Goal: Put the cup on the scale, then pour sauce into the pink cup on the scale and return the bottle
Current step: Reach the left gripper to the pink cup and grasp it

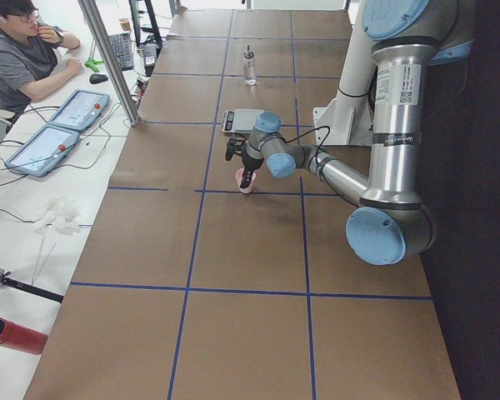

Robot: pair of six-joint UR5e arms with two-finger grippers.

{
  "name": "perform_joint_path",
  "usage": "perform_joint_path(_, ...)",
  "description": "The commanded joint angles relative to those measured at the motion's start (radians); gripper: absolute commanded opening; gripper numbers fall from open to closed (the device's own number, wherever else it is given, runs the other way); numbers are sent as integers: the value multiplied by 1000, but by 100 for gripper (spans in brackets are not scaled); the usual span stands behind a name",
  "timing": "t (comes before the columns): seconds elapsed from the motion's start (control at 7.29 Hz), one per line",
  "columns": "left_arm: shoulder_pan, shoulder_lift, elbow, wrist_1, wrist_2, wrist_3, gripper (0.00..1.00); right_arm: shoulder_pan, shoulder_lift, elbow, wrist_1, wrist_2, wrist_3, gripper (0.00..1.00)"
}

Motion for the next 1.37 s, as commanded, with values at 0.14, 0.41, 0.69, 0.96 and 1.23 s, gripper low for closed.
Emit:
perform_joint_path(0.14,7,2,-1,0,8,5,0,0,-1,0,0,0,0,100)
perform_joint_path(0.41,7,-1,-19,3,5,6,0,0,-1,0,0,0,0,100)
perform_joint_path(0.69,8,-32,-47,15,-12,20,0,0,-1,0,0,2,0,100)
perform_joint_path(0.96,8,-252,-47,217,-31,3,0,0,-1,0,0,0,0,100)
perform_joint_path(1.23,46,-432,-15,340,-29,-118,0,0,-1,0,2,2,0,100)
